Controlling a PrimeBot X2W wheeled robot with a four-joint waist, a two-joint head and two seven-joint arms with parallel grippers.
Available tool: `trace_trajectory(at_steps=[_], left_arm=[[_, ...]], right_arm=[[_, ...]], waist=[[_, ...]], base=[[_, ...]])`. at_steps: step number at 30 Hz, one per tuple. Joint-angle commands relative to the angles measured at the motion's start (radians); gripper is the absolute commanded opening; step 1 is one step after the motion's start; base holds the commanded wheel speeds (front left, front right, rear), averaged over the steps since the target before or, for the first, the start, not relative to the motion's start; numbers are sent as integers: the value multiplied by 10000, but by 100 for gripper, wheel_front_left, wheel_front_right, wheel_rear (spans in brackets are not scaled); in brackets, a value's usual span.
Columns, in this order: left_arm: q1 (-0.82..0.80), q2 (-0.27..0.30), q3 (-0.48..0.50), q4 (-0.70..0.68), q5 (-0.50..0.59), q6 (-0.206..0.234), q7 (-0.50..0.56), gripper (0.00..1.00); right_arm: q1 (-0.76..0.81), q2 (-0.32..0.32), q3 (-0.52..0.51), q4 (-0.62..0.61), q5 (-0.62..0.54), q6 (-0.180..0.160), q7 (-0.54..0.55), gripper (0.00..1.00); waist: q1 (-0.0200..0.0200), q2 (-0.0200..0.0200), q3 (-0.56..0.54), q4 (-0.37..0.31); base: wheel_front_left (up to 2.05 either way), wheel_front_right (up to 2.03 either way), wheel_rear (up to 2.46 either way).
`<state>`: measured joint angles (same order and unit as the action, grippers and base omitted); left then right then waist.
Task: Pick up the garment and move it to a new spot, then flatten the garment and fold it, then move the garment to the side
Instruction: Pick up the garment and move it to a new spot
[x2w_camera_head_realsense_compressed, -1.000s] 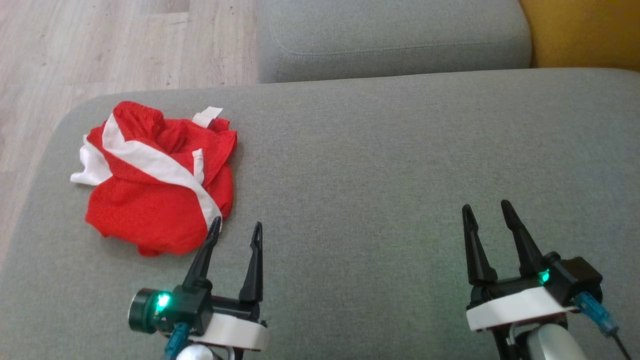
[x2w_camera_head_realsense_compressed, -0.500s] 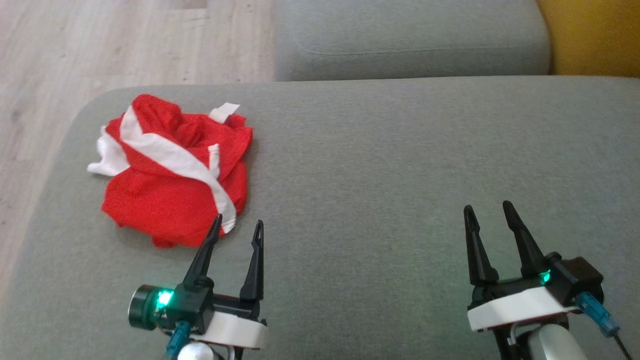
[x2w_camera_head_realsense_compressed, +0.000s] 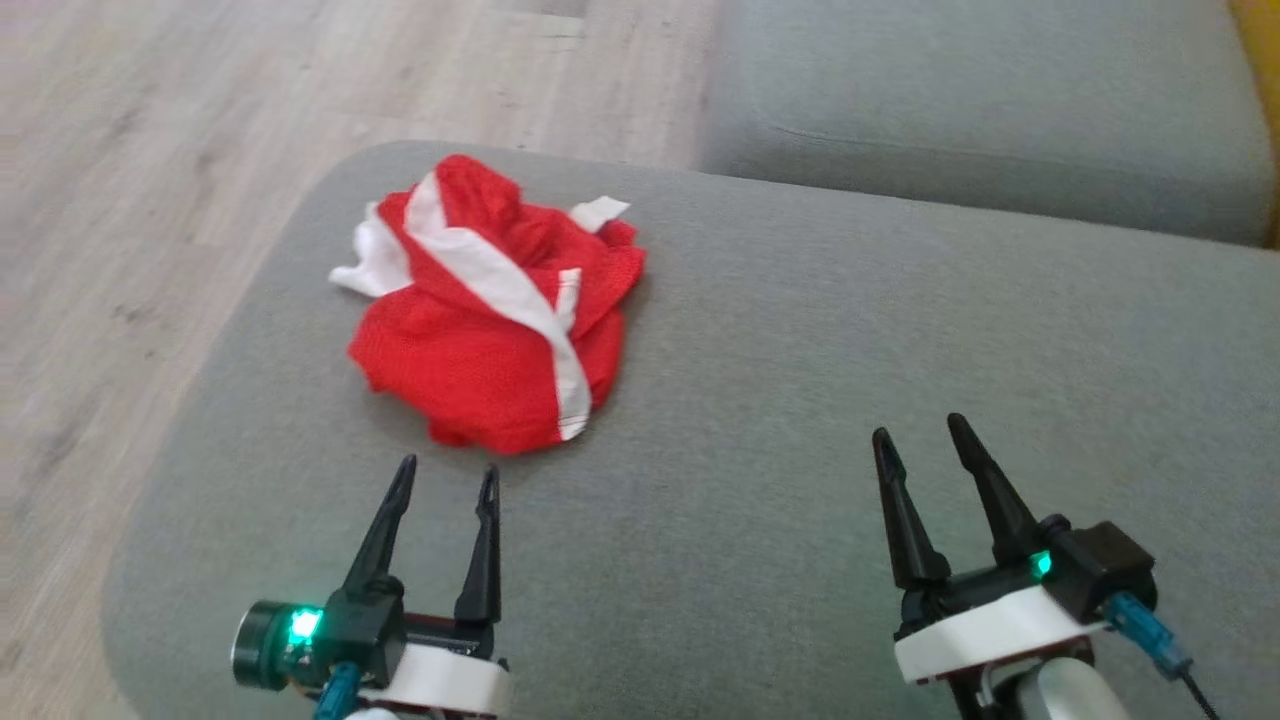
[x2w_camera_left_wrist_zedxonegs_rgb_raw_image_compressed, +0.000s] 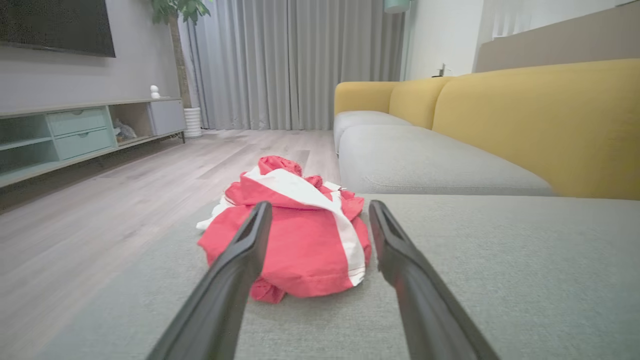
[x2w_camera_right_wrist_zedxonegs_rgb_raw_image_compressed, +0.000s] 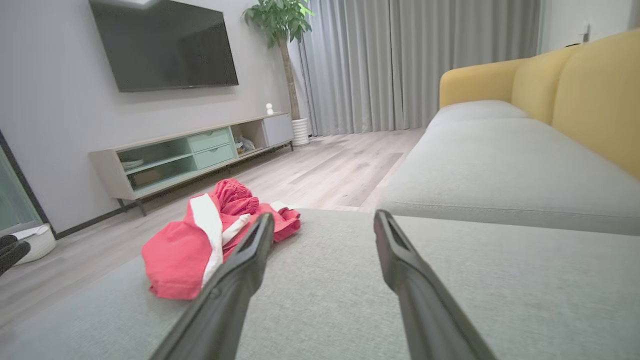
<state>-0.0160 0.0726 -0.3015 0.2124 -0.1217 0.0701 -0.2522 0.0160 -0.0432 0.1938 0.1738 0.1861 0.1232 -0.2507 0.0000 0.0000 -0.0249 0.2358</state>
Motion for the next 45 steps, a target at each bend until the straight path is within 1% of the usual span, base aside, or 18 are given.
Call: trace_trajectory(at_steps=[1, 8, 13, 18, 24, 28, 30, 31, 34, 37, 39, 42, 45], left_arm=[[-266, -7, 423, -319, 125, 7, -95, 100], [-125, 25, 574, -328, 205, -36, -95, 100], [5, 17, 646, -343, 239, -43, -95, 100], [119, 8, 697, -374, 265, -61, -95, 100], [169, 13, 783, -426, 293, -73, -95, 100], [11, 114, 776, -436, 383, -184, -95, 100], [-257, 216, 753, -392, 421, -322, -95, 100], [-708, 388, 707, -325, 490, -528, -95, 100], [-1792, 678, 600, -111, 513, -1039, 21, 100], [-3257, 987, 473, 267, 352, -1584, 630, 100], [-4301, 1217, 275, 728, 84, -1840, 1317, 100], [-5887, 1624, -97, 1550, -693, -1987, 2410, 100], [-7263, 2322, -977, 2353, -1839, -2001, 3269, 100]], right_arm=[[-100, -70, 339, -345, 118, 75, -111, 100], [4, -70, 647, -331, 250, 75, -111, 100], [47, -70, 888, -297, 291, 75, -111, 100], [73, -70, 1001, -300, 349, 75, -111, 100], [67, -70, 1094, -291, 377, 75, -111, 100], [7, -70, 1125, -286, 348, 75, -111, 100], [-48, -70, 1081, -290, 304, 75, -111, 100], [-136, -70, 1034, -310, 245, 75, -111, 100], [-296, -70, 958, -331, 160, 75, -111, 100], [-502, -70, 875, -344, 32, 75, -111, 100], [-679, -70, 826, -363, -55, 75, -111, 100], [-1000, -70, 823, -401, -152, 75, -111, 100], [-1322, -70, 891, -446, -217, 75, -111, 100]], waist=[[0, 0, -92, 460], [0, 0, -213, 1292], [0, 0, -322, 1733], [0, 0, -370, 1963], [0, 0, -371, 1998], [0, 0, -281, 1806], [0, 0, -171, 1628], [0, 0, 16, 1390], [0, 0, 354, 1008], [0, 0, 775, 645], [0, 0, 1086, 408], [0, 0, 1598, -6], [0, 0, 2080, -447]], base=[[0, 0, 0], [0, 0, 0], [0, 0, 0], [0, 0, 0], [0, 0, 0], [0, 0, 0], [0, 0, 0], [0, 0, 0], [0, 0, 0], [0, 0, 0], [0, 0, 0], [0, 0, 0], [0, 0, 0]])
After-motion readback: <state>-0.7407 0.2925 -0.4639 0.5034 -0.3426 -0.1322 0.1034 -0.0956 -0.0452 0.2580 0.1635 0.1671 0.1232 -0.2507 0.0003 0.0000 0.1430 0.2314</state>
